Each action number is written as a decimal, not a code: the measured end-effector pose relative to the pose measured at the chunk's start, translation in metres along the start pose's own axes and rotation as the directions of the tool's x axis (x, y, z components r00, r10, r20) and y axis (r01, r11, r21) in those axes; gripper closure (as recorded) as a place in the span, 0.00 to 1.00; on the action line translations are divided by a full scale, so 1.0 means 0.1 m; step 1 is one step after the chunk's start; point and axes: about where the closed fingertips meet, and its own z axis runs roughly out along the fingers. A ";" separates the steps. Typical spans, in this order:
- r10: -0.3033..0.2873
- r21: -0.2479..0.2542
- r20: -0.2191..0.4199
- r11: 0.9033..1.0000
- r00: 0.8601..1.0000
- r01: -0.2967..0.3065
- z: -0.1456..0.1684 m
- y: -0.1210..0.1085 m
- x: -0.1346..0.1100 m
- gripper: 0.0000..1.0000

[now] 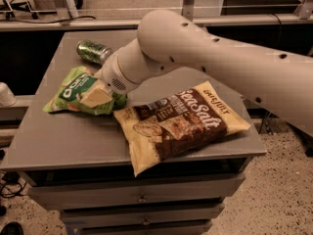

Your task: Pick green rice chip bag

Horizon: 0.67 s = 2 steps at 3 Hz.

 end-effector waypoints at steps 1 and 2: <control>-0.008 -0.002 0.003 1.000 1.000 0.008 -0.02 0.01 -0.03 0.85; -0.028 -0.004 0.013 1.000 1.000 0.028 -0.09 0.00 -0.12 1.00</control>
Offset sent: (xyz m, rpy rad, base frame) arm 0.0004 -0.0019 0.0281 0.0151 -0.0398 0.0365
